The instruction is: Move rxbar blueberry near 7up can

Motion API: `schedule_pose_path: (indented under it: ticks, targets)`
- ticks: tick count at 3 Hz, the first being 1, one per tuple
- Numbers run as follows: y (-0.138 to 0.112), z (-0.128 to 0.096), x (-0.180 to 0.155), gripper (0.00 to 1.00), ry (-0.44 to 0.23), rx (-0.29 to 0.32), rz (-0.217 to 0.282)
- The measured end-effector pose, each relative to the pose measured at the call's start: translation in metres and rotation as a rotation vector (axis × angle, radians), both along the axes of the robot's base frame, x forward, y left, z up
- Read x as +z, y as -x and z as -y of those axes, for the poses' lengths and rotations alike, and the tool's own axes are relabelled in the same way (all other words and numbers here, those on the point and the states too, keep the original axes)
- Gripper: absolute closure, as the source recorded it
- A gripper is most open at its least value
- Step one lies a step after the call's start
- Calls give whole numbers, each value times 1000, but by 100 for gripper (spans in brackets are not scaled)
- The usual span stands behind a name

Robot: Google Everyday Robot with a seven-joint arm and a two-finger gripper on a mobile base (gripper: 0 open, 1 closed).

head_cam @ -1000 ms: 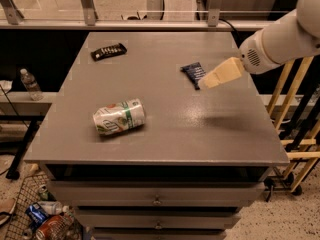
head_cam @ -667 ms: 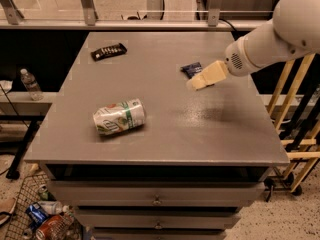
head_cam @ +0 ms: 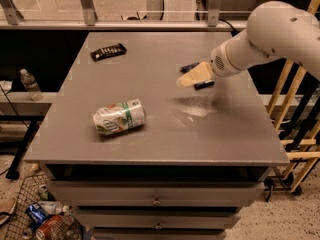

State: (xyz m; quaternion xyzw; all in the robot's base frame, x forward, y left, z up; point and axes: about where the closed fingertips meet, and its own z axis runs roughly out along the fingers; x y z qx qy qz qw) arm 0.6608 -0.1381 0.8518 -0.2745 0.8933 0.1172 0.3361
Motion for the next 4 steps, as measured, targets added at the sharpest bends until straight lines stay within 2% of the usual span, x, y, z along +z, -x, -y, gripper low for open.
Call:
schedule_pose_path:
  ticks: [2,3,4]
  targets:
    - [-25,9,-16,0,14,-115,7]
    - [-28,7,-21,0,11,-130,0]
    - [-29,-2,-23,19,17,-125,1]
